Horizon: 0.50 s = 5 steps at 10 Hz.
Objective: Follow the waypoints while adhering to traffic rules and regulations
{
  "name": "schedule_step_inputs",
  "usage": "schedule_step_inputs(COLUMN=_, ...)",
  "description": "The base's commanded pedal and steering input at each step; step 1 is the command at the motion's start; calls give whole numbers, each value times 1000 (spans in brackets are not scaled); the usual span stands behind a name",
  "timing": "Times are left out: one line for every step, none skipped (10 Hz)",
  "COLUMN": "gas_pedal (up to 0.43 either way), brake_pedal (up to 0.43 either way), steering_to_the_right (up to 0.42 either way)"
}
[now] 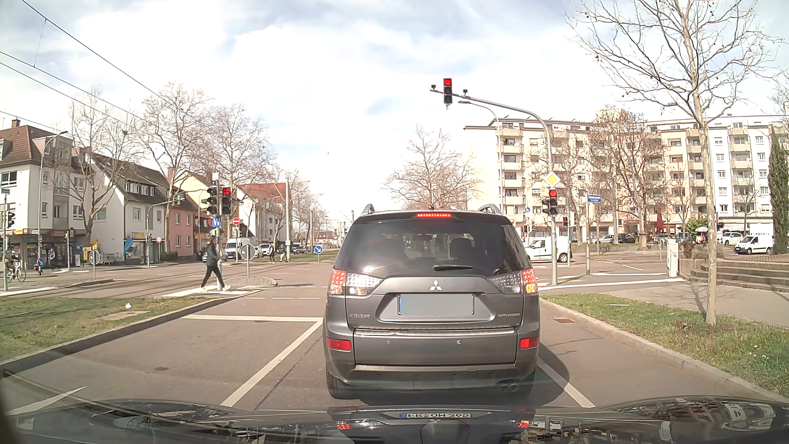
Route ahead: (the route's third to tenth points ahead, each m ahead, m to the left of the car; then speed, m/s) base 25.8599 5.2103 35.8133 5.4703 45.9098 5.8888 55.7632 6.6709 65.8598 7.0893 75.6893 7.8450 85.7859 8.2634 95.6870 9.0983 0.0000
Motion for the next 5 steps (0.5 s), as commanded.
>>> schedule_step_inputs(gas_pedal=0, brake_pedal=293, steering_to_the_right=0)
schedule_step_inputs(gas_pedal=0, brake_pedal=299, steering_to_the_right=0)
schedule_step_inputs(gas_pedal=0, brake_pedal=299, steering_to_the_right=0)
schedule_step_inputs(gas_pedal=0, brake_pedal=299, steering_to_the_right=0)
schedule_step_inputs(gas_pedal=0, brake_pedal=305, steering_to_the_right=0)
